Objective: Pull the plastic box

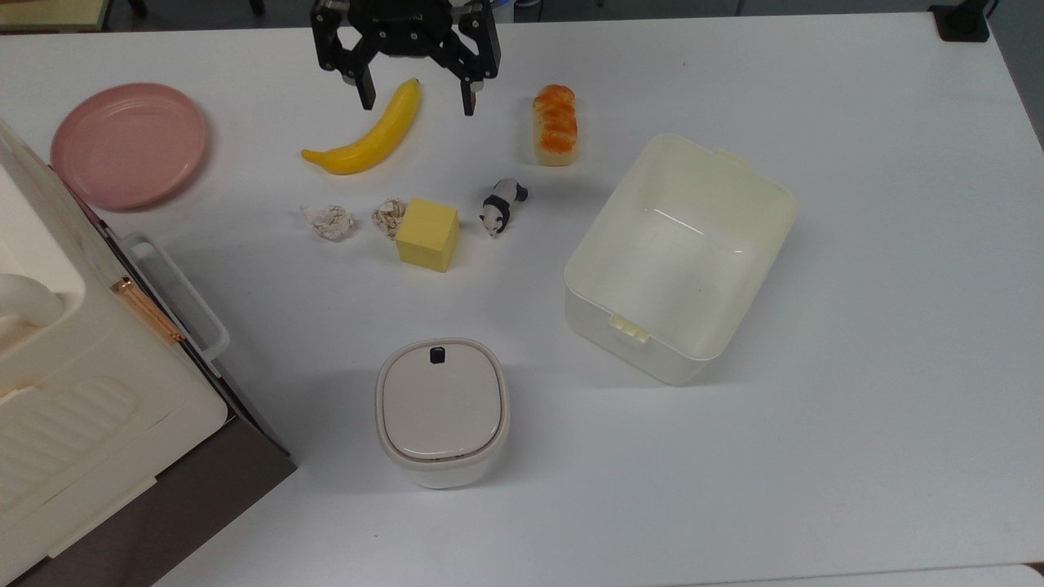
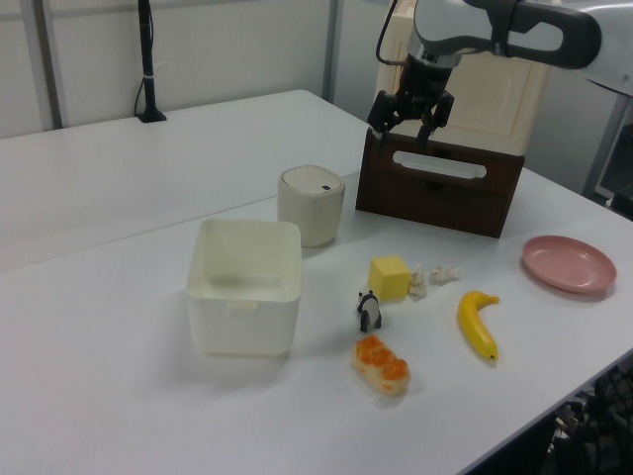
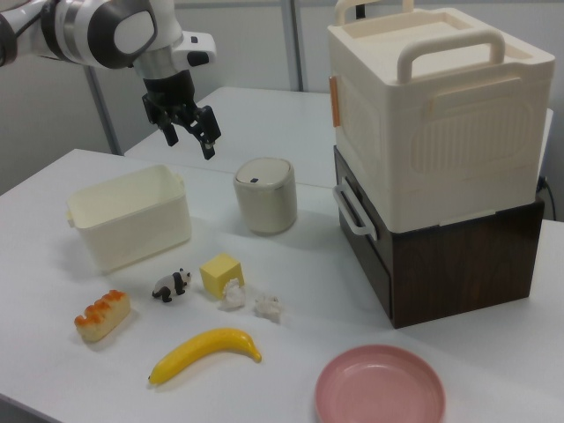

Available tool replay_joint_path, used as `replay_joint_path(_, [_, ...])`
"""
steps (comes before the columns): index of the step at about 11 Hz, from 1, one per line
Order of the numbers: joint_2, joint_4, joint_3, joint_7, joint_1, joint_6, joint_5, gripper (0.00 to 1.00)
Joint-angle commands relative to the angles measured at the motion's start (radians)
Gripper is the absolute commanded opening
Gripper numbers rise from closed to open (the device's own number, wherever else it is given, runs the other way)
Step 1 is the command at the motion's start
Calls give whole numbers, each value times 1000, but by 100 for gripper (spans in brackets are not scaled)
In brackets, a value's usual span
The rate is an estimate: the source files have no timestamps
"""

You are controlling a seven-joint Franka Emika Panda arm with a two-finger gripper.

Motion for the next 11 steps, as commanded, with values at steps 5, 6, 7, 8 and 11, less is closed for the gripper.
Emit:
replay_joint_path(5, [-51,-3,-3,78,-5,-57,0,100])
replay_joint_path(6, [-48,-2,-3,58,-14,-65,4,100])
replay_joint_path(7, [-50,-2,-3,38,-18,-82,16,100])
replay_joint_path(8, [-50,-2,-3,11,-20,-95,23,100])
replay_joint_path(11, [-57,-2,-3,11,-18,-94,24,100])
